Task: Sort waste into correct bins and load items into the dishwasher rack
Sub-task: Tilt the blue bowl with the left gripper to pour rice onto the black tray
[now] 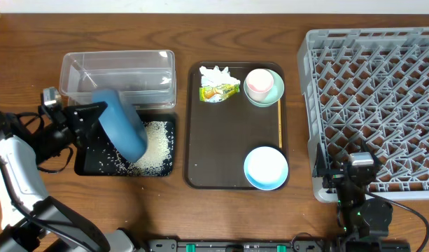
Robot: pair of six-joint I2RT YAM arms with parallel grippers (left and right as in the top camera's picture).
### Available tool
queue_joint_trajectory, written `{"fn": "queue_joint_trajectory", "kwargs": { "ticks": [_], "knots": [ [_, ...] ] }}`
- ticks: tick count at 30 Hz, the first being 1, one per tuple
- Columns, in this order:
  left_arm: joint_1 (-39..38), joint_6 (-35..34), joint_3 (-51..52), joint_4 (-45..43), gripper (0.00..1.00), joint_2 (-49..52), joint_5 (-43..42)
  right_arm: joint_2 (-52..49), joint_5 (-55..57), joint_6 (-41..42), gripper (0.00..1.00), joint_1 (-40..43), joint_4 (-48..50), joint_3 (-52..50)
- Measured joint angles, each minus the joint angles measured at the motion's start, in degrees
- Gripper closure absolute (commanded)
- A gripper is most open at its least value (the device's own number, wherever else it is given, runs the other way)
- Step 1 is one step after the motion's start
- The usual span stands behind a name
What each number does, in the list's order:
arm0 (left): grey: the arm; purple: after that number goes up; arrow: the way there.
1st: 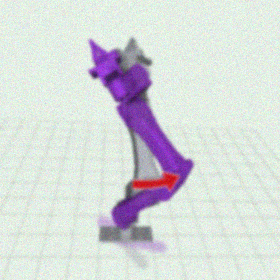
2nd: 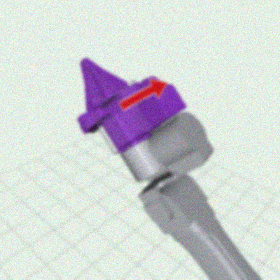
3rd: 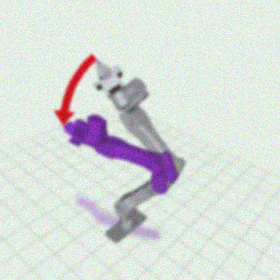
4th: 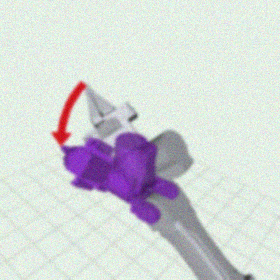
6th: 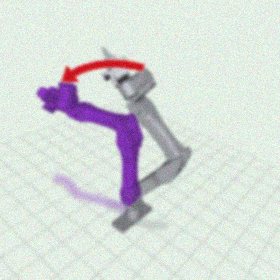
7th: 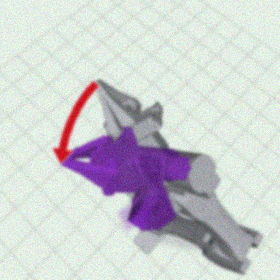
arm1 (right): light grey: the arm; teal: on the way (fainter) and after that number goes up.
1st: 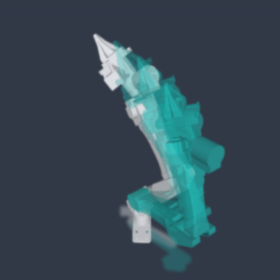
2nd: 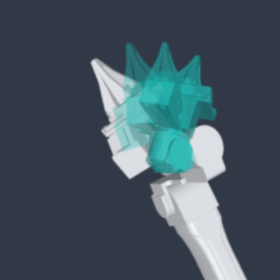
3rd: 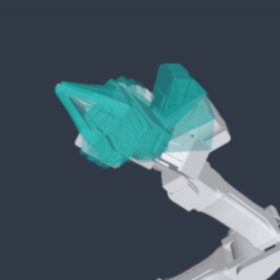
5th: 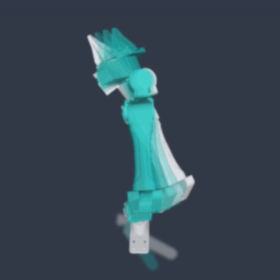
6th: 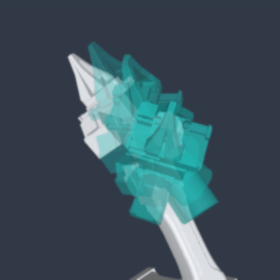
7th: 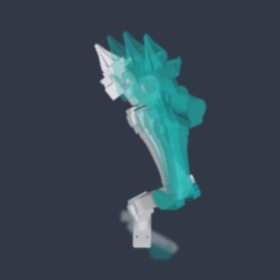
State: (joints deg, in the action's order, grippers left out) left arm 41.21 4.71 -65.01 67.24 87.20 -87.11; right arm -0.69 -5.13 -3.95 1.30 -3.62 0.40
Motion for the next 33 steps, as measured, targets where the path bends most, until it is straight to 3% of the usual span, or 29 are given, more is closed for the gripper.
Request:
{"fn": "queue_joint_trajectory", "kwargs": {
  "ticks": [2,8,15,29,33],
  "knots": [
    [0.0,3.3,0.2,5.9,0.94,-0.3,-0.2,0.0,0.0,0.0,0.01,0.0,0.0,0.0],
    [0.0,11.6,0.6,7.7,0.94,-4.1,0.5,0.0,0.0,0.0,0.01,0.0,0.0,0.0],
    [0.7,11.6,0.7,3.3,0.94,-5.2,2.9,0.0,0.0,0.0,0.01,0.0,0.0,0.0],
    [1.0,11.7,0.7,5.3,0.94,-5.7,1.2,0.0,0.0,0.0,0.01,0.0,0.0,0.0],
    [0.7,12.4,0.8,13.6,0.94,-6.2,0.2,0.0,0.0,0.0,0.01,0.0,0.0,0.0]
  ]
}}
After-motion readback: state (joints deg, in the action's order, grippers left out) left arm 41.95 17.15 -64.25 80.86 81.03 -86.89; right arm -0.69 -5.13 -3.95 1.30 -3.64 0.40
